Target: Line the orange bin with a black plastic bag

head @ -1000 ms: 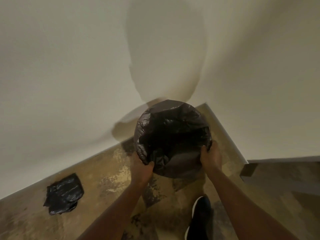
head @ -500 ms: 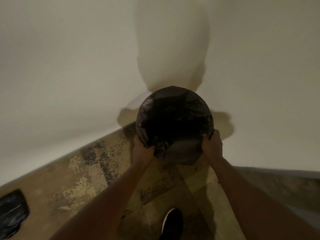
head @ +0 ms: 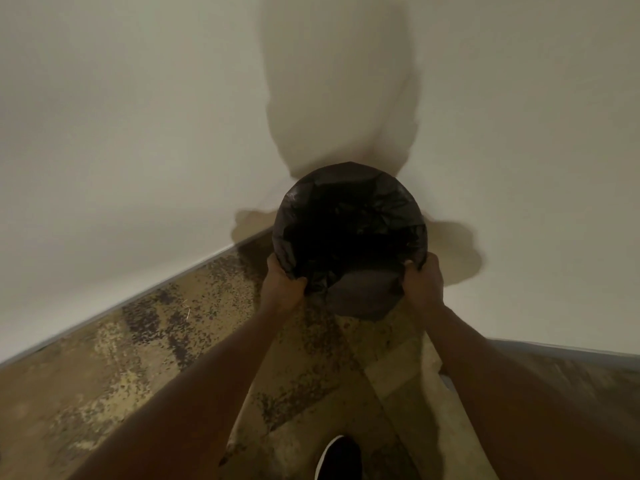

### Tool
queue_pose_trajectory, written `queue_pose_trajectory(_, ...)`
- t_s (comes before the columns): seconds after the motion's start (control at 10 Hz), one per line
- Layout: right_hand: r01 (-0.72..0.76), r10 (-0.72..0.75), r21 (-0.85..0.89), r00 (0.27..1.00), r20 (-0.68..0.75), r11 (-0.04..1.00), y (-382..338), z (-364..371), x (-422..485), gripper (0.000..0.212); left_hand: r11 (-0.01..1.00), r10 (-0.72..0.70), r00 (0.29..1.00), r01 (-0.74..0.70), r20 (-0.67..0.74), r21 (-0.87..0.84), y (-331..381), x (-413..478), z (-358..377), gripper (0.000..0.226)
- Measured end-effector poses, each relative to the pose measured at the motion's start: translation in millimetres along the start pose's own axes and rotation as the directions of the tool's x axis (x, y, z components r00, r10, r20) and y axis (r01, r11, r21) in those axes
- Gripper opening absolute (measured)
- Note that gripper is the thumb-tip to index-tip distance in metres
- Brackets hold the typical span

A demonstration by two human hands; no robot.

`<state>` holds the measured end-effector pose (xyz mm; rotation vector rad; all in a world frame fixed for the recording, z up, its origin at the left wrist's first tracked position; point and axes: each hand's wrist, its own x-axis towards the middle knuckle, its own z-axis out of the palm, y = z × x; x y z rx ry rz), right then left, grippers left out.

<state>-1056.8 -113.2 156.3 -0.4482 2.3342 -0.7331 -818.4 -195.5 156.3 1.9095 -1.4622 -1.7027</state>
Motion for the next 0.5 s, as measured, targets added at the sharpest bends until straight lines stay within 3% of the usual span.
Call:
queue_pose_trajectory(0.2, -0.044, 0.044, 0.001, 0.997, -0.057, 0.999, 11, 0, 16, 0.041, 0.998, 0.053, 0.998, -0.053, 0.033, 0.017, 9, 22, 13, 0.066)
queue_pose_trajectory(0.4, -0.085, 0.085, 0.018, 0.996, -0.014, 0.996, 9, -4, 20, 0.045, 1.0, 0.028, 0.998, -0.028, 0.058, -0.001, 14, 22, 17, 0.071)
queue_pose_trajectory(0.5, -0.106, 0.105, -0.021, 0.994, -0.041, 0.994, 0, -11, 16, 0.068, 0.999, 0.025, 0.998, -0.023, 0.055, -0.036, 14, 17, 14, 0.089)
